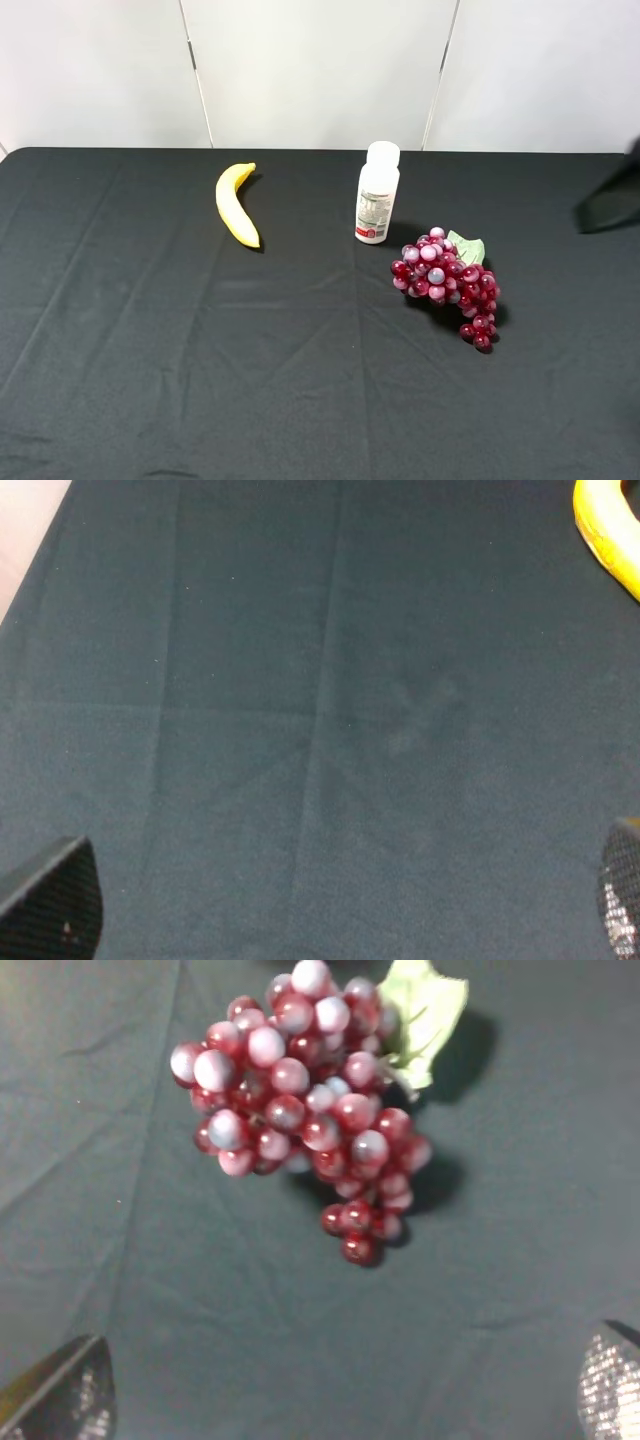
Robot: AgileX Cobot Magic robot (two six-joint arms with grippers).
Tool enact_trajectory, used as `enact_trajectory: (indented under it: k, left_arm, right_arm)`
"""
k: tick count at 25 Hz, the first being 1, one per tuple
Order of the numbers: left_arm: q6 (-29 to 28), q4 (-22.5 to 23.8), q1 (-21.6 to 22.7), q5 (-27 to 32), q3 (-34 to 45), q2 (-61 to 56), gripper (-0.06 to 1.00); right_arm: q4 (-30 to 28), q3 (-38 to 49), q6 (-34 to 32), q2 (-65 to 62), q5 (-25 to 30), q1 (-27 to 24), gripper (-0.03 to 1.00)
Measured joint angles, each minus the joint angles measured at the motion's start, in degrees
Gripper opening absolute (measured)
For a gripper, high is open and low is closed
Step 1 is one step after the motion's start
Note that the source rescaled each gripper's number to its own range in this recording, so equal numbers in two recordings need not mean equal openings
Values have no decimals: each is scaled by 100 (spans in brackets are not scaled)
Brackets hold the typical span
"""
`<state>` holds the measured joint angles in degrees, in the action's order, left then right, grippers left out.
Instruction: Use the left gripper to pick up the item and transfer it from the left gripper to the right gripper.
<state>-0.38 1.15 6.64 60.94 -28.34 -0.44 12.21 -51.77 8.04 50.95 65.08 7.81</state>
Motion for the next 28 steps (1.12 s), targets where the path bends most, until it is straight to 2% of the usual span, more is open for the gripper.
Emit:
enact_trajectory:
  k: [4, 11, 16, 28]
  left_arm:
    - [0, 0, 0, 0, 0, 0, 97]
    - [0, 0, 0, 0, 0, 0, 97]
    - [0, 0, 0, 0, 0, 0, 97]
    - [0, 0, 0, 0, 0, 0, 97]
  right_arm:
    - [-364, 0, -36, -802, 234, 0, 100]
    - [-1117, 87, -568, -2157, 256, 0, 100]
    - [-1160, 704, -701, -3003, 229, 0, 100]
    - [-1139, 2207, -884, -4803, -397, 0, 100]
